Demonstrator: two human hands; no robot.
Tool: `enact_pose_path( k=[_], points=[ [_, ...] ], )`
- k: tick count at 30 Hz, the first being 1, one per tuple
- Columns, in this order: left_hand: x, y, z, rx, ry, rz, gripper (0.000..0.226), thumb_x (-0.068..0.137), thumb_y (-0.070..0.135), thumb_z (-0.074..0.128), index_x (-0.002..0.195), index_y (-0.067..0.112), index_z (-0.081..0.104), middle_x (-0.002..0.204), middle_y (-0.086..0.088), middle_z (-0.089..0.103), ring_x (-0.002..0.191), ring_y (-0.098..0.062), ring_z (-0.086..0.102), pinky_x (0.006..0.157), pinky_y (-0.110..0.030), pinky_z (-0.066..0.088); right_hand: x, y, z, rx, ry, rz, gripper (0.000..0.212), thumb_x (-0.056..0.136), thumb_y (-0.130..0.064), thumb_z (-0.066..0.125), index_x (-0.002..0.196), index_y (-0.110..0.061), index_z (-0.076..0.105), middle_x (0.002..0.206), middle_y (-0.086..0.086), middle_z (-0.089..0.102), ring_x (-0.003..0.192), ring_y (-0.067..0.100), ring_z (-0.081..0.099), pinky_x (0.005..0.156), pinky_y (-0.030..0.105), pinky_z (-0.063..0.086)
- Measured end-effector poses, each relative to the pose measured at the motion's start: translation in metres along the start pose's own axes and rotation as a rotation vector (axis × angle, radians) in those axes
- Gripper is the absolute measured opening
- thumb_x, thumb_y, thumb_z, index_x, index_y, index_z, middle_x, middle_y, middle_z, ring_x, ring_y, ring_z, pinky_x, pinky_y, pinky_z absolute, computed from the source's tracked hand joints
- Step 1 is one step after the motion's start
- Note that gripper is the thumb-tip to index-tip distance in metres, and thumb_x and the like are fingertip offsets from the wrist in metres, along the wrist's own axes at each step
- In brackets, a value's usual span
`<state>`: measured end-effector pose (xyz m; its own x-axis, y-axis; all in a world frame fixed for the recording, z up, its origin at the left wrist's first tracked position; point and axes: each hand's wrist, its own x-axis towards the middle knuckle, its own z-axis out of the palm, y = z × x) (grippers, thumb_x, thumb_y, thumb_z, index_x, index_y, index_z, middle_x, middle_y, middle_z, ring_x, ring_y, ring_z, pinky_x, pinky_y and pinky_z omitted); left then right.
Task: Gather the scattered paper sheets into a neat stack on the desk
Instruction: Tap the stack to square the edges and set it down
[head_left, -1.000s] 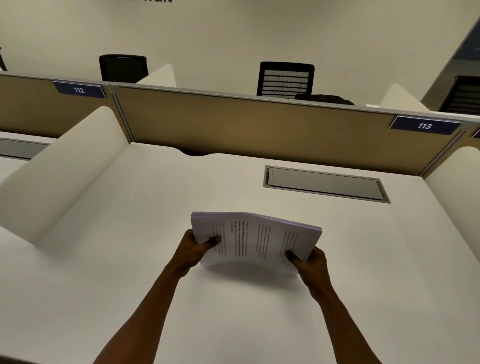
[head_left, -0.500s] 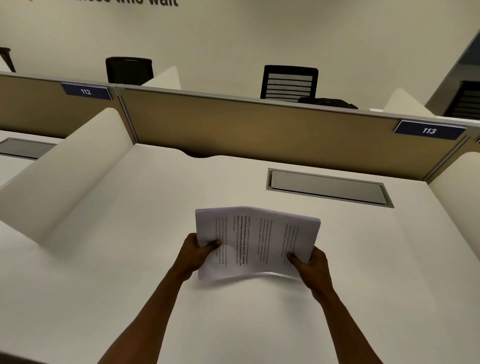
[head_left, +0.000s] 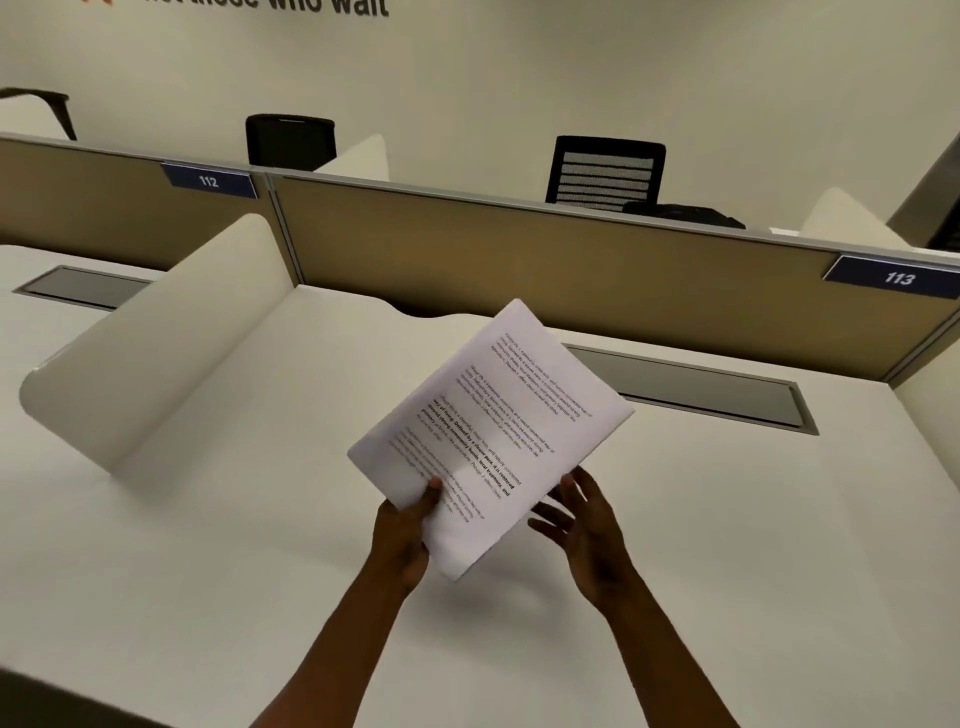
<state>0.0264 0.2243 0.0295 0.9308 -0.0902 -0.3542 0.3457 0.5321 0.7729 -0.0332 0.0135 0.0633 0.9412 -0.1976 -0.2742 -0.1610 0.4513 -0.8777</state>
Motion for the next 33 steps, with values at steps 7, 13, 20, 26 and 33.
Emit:
enact_pose_path(
  k=[7,13,20,26,33],
  points=[
    [-0.015,-0.007,-0.007,0.034,0.065,-0.084,0.043,0.087,0.005,0.070,0.128,0.010,0.059,0.121,-0.012,0.071,0.112,-0.031,0.068,0.089,-0.046,0.058,0.011,0.020,0.034,-0.014,0.122,-0.027,0.044,0.094,0.000,0.056,0.124,-0.032,0.053,0.117,-0.004,0.068,0.105,0.019,0.067,0.072,0.039,0.060],
    [0.009,0.035,-0.047,0.171,0.282,-0.037,0.051,0.083,0.016,0.078,0.131,0.015,0.060,0.125,-0.009,0.067,0.112,-0.028,0.066,0.081,-0.034,0.059,0.025,0.026,0.038,-0.094,0.148,0.039,0.046,0.093,-0.001,0.057,0.131,-0.026,0.049,0.119,-0.003,0.065,0.106,0.020,0.064,0.072,0.036,0.059],
    [0.060,0.117,-0.064,0.923,0.297,0.100,0.058,0.083,0.053,0.070,0.134,0.029,0.056,0.126,0.004,0.062,0.117,-0.018,0.058,0.103,-0.040,0.048,0.050,0.027,0.069,-0.204,0.032,0.042,0.043,0.094,-0.004,0.058,0.130,-0.026,0.049,0.118,-0.003,0.065,0.105,0.021,0.065,0.068,0.033,0.059],
    [0.089,0.150,-0.070,0.983,0.083,-0.026,0.037,0.094,0.047,0.058,0.121,0.022,0.066,0.117,-0.001,0.069,0.109,-0.023,0.065,0.102,-0.045,0.051,0.081,0.036,0.102,-0.259,-0.090,0.089,0.043,0.093,-0.007,0.059,0.132,-0.024,0.051,0.122,-0.003,0.067,0.108,0.024,0.066,0.080,0.043,0.058],
    [0.101,0.140,-0.107,0.941,0.260,-0.025,0.031,0.098,0.019,0.057,0.128,0.015,0.060,0.117,-0.004,0.063,0.105,-0.022,0.061,0.098,-0.035,0.049,0.121,0.073,0.139,-0.397,-0.065,0.232,0.036,0.094,-0.012,0.059,0.126,-0.028,0.050,0.127,0.000,0.063,0.110,0.023,0.064,0.087,0.049,0.056]
  ],
)
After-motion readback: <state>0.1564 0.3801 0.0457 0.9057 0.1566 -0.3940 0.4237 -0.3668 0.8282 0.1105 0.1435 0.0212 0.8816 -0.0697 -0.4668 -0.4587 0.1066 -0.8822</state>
